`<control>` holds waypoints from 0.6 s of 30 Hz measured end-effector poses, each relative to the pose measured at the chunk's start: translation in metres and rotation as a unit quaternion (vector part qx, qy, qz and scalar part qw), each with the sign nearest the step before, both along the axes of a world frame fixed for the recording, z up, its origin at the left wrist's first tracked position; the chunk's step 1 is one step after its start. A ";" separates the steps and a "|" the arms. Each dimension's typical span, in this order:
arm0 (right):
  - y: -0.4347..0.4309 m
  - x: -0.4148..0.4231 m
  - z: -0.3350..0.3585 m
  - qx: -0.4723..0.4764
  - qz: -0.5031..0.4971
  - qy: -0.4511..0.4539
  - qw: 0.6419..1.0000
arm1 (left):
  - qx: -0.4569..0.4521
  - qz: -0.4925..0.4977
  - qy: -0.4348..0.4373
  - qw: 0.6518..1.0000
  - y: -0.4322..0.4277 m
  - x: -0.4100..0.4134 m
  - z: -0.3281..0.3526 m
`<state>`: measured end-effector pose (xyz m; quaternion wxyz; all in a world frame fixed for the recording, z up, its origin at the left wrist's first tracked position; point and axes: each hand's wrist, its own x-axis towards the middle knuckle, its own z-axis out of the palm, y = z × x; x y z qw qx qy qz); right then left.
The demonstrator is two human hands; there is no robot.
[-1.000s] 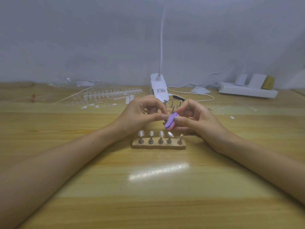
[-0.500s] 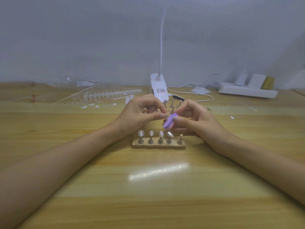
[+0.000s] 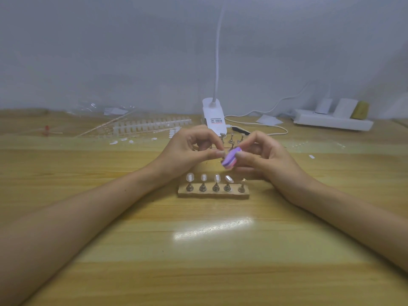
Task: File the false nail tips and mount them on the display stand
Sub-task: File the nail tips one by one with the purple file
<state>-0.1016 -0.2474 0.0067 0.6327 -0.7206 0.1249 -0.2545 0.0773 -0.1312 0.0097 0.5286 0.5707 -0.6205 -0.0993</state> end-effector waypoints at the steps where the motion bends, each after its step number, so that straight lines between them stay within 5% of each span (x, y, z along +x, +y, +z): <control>1: -0.002 -0.001 0.000 0.021 -0.032 -0.020 0.999 | 0.000 0.001 0.000 1.000 0.000 0.000 0.000; 6: 0.002 0.000 0.001 -0.001 0.016 -0.001 1.000 | 0.003 0.002 -0.003 1.000 0.000 0.000 0.000; 11: -0.005 -0.002 0.005 0.084 -0.131 -0.064 0.986 | 0.019 0.004 -0.006 1.000 0.000 -0.001 0.000; 18: -0.007 -0.014 0.004 -0.149 -0.016 0.038 0.988 | 0.090 -0.018 0.068 0.993 0.003 0.001 0.001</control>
